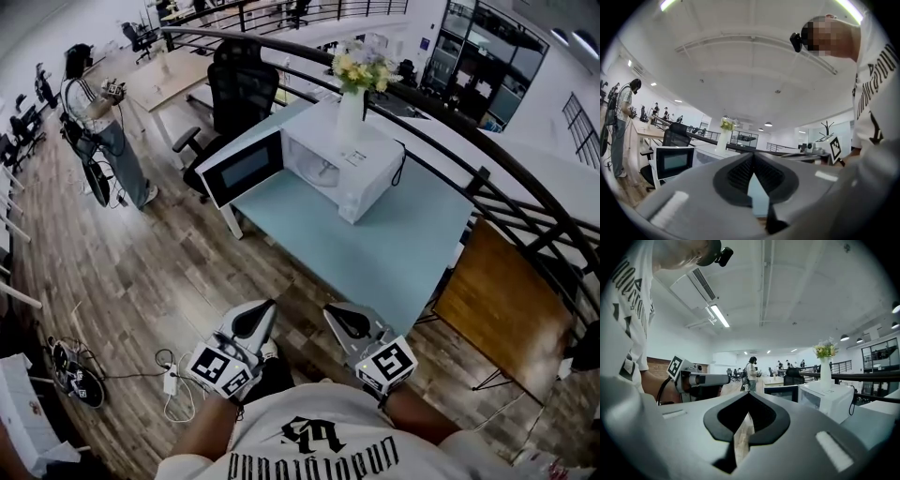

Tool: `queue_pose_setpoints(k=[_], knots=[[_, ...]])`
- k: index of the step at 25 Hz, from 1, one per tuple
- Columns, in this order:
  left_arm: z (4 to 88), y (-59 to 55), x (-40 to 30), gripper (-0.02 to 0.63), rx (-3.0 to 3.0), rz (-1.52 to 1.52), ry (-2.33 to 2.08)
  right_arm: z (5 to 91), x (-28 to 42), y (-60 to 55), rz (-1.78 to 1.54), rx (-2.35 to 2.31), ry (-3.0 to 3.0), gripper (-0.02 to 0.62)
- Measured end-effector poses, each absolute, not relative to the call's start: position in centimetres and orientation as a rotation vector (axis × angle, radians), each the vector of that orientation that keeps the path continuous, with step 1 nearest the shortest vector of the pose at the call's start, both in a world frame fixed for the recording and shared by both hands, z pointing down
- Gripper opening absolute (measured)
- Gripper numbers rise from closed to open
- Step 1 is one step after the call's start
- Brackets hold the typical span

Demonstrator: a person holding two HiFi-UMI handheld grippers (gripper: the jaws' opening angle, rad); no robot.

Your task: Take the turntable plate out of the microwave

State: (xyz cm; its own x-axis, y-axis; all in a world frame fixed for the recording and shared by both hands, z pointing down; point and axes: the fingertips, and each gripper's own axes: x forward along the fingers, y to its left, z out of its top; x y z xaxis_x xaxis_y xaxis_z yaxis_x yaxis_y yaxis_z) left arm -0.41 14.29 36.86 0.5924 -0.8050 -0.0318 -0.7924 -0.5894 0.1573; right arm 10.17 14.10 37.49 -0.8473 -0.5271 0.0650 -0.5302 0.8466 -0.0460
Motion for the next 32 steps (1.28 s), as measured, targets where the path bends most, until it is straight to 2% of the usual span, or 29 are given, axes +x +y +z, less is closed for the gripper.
queue_pose_setpoints(k=[19,32], knots=[[35.3,1.3,-12.0,0.049,2.793,-0.156,-1.114,36.8,-3.4,2.4,0.103,0.997,-2.906,0.003],[36.3,-2.6,-12.6,0.049,2.761,-0.123,-1.072,38.5,-3.8,-0.9,0.200,1.017,-2.882,0.003]])
